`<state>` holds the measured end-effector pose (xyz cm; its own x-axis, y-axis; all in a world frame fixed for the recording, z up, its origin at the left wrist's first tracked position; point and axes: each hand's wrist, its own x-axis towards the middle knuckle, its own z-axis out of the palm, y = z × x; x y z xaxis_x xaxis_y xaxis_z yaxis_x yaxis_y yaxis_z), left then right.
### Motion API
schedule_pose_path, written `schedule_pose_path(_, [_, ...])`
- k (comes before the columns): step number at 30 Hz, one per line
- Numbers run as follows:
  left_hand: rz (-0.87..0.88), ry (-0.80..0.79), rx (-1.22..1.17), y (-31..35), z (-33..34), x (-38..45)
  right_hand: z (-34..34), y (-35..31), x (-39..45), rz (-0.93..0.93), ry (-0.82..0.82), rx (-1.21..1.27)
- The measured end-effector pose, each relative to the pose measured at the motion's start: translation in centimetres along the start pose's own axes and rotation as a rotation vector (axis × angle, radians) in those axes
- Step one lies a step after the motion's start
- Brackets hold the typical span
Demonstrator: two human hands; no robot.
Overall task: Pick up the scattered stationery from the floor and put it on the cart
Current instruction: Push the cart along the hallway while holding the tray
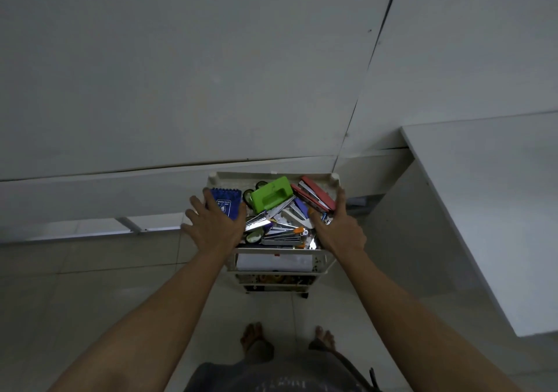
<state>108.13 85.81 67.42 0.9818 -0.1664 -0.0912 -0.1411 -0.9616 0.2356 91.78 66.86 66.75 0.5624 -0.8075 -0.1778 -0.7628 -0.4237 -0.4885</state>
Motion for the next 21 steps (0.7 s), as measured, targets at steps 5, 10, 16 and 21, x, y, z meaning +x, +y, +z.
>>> schedule_pose_path(5, [-0.011,-0.016,-0.177,-0.7,-0.3,0.3,0.4,0.2,-0.2,-0.015,0.039,0.163])
schedule_pose_path(10, [-0.079,0.015,-0.225,-1.1,-0.6,-0.1,0.3,-0.6,1.5,-0.071,0.002,0.125])
schedule_pose_path(16, [-0.186,0.062,-0.293,-1.2,-0.8,-0.2,0.2,-2.9,4.5,-0.167,-0.076,0.048])
schedule_pose_path(21, [-0.195,0.053,-0.267,-1.0,-1.0,2.0,0.4,-4.5,6.2,-0.169,-0.089,0.039])
